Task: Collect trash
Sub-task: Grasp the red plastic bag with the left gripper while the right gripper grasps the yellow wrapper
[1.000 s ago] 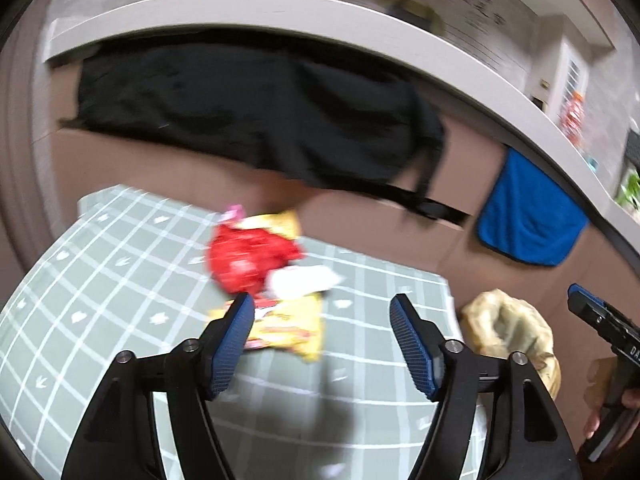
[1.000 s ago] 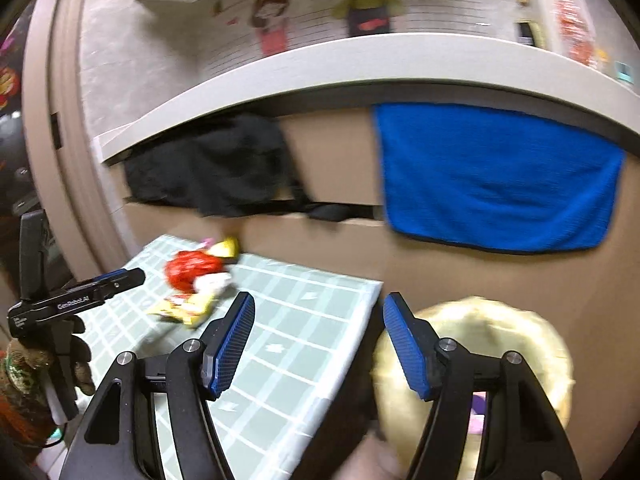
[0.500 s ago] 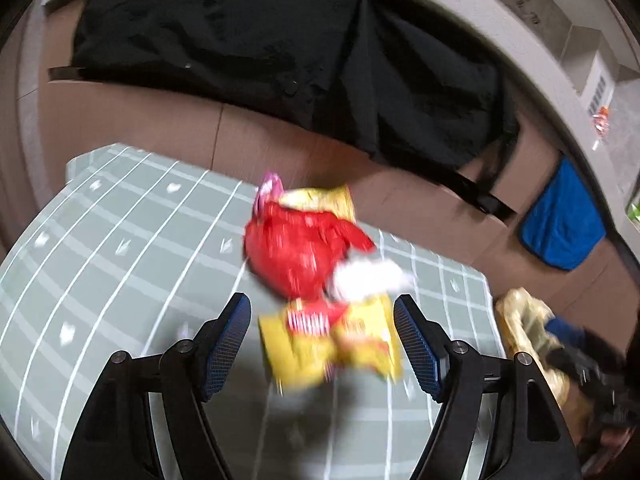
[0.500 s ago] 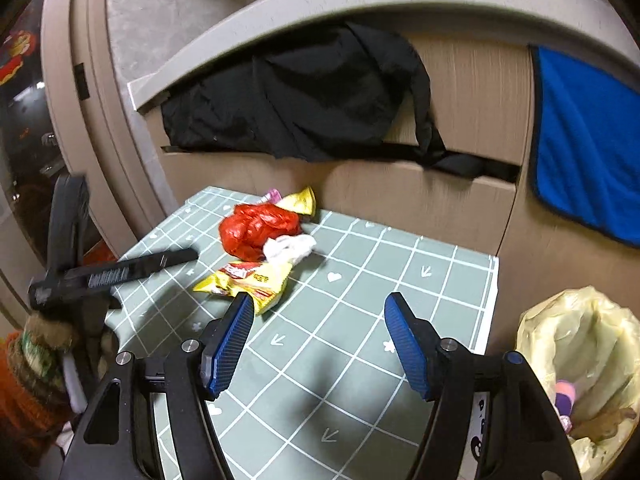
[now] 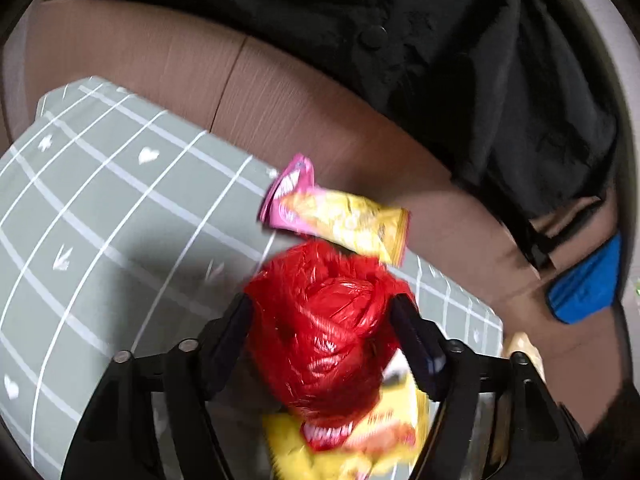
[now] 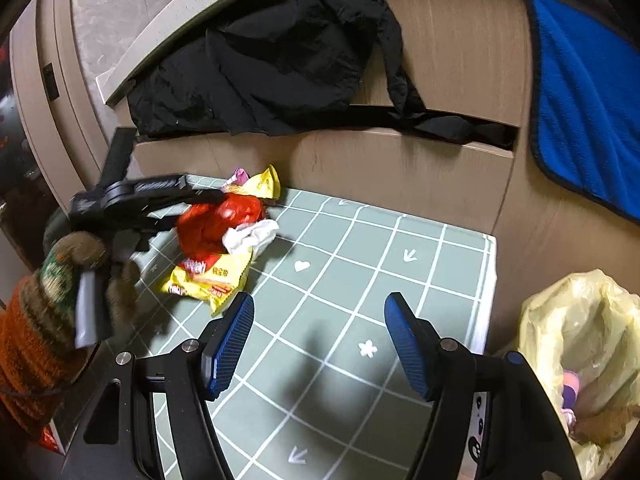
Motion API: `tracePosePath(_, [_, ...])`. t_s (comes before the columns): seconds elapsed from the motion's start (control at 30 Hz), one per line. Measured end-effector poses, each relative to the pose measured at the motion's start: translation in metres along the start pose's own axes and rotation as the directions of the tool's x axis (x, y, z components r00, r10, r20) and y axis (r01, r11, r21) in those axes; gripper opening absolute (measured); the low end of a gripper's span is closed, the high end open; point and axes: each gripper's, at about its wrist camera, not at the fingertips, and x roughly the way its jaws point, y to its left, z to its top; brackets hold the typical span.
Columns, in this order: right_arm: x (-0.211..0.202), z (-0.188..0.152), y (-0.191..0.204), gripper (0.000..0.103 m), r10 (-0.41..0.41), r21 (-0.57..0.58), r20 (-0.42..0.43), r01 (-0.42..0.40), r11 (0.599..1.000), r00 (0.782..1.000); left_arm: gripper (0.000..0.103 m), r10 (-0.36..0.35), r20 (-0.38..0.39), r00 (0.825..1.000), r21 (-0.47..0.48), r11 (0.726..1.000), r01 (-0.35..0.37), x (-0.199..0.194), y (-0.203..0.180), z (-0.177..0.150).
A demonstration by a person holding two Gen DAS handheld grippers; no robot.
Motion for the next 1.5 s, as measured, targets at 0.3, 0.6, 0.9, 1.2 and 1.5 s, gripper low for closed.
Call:
tracePosePath(0.3, [0.042, 0.012, 0.036, 0.065, 0.103, -0.063, -0.068, -0.108, 0.992, 0.992, 0.045, 0.015, 0.061, 0.998, 0.032, 0.999, -0.017, -0.088, 0.025, -0.06])
tracePosePath(0.6, [0.089, 0.057, 0.093, 0.065, 0.044, -0.236, 0.035, -0.034, 0.971, 0.998, 0.045, 0.096, 0.149, 0.984, 0.008, 0.995, -0.099, -0.141, 0.065, -0.089])
tracePosePath(0.9, [0.184, 0.106, 0.08, 0.064, -0.053, -0.096, 0.006, 0.054, 0.994, 0.999, 0.046, 0.027, 0.157, 0.987, -0.005, 1.0, -0.027, -0.147, 0.087, -0.088])
tracePosePath(1.2, [0.177, 0.08, 0.092, 0.025, 0.144, -0.152, -0.156, -0.168, 0.974, 0.977, 0.056, 0.033, 0.175, 0.984, -0.057, 0.998, -0.024, -0.134, 0.09, -0.083])
tracePosePath(1.5, [0.08, -0.002, 0.075, 0.025, 0.167, -0.136, -0.223, -0.2, 0.97, 0.96, 0.06, 0.077, 0.156, 0.985, -0.024, 0.997, -0.074, -0.123, 0.072, -0.086])
